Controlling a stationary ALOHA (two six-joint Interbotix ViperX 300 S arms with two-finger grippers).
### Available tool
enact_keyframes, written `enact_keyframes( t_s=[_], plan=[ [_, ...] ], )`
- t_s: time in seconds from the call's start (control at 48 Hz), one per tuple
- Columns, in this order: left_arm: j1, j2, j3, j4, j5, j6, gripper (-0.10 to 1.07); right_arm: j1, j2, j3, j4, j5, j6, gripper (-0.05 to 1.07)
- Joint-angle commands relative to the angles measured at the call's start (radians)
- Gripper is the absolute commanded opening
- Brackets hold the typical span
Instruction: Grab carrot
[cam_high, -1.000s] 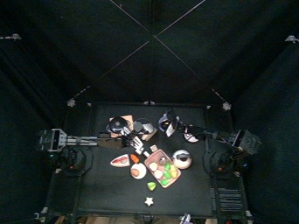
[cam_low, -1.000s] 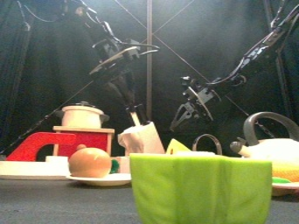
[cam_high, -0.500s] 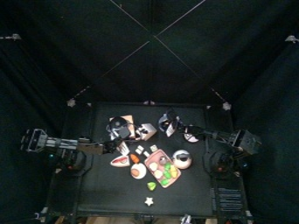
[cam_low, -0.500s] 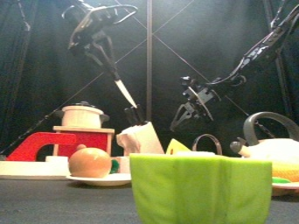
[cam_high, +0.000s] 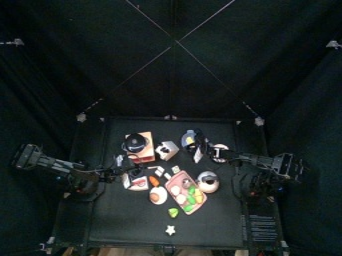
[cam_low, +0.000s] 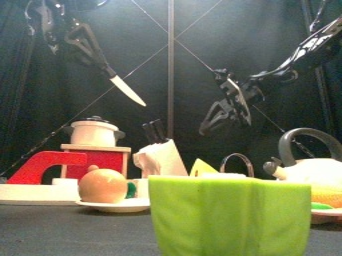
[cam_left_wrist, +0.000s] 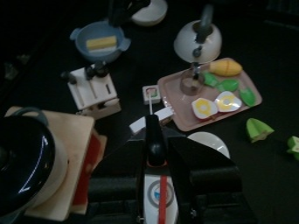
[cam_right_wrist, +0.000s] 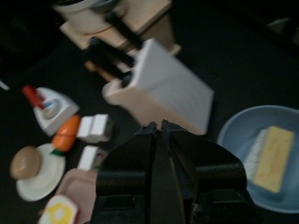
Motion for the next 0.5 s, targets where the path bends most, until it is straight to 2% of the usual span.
enact_keyframes(
  t_s=[0.0, 0.167, 0.271, 0.479],
  plan=[
    [0.035, -0.040, 0.041, 0.031, -0.110, 0.002, 0.56, 0.063, -0.044, -0.025, 0.115, 0.112, 0.000, 0.58],
    [0.095, -0.091, 0.110, 0.041, -0.256, 0.008, 0.56, 0.149, -0.049, -0.051, 0.232, 0.282, 0.000, 0.58],
    [0.118, -0.100, 0.138, 0.044, -0.344, 0.017, 0.56, 0.230, -0.049, -0.066, 0.310, 0.376, 0.000, 0.59],
    [0.121, -0.101, 0.158, 0.041, -0.433, 0.028, 0.56, 0.397, -0.031, -0.091, 0.514, 0.503, 0.002, 0.59]
  ],
)
